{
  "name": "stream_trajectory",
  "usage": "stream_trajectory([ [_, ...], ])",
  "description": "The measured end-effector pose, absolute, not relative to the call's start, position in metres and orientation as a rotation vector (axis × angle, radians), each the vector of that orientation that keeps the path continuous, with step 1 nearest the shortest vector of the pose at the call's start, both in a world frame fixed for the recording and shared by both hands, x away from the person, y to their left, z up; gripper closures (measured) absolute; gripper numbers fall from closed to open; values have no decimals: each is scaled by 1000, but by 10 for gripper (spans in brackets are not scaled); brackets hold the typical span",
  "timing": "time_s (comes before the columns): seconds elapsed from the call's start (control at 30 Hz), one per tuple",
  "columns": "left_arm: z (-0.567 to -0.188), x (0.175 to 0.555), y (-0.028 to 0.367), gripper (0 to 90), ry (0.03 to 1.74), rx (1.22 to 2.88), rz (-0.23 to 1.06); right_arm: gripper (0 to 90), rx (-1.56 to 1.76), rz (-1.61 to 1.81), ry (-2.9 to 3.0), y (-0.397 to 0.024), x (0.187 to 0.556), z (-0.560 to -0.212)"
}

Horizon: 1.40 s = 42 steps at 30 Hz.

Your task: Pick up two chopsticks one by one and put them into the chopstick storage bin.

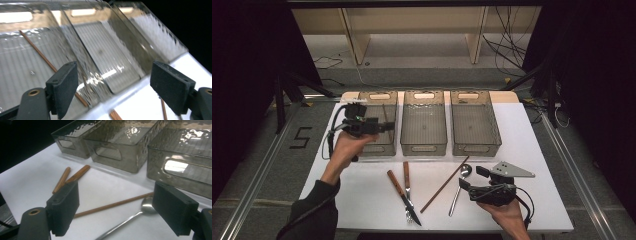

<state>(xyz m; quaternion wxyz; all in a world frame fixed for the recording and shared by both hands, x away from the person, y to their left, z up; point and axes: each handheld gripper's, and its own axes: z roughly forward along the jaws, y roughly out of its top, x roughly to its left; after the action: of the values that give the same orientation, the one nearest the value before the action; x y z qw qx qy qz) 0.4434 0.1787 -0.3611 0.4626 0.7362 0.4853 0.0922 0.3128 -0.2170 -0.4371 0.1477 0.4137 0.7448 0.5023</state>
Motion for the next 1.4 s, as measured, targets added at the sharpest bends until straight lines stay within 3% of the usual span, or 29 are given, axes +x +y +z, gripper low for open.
stream_trajectory([
  [0.4,-396,395,132,213,1072,1888,202,224,1228,1434,2109,-231,308,-441],
  [1.4,-435,363,57,235,908,2183,178,225,1235,1438,2065,-241,305,-444],
])
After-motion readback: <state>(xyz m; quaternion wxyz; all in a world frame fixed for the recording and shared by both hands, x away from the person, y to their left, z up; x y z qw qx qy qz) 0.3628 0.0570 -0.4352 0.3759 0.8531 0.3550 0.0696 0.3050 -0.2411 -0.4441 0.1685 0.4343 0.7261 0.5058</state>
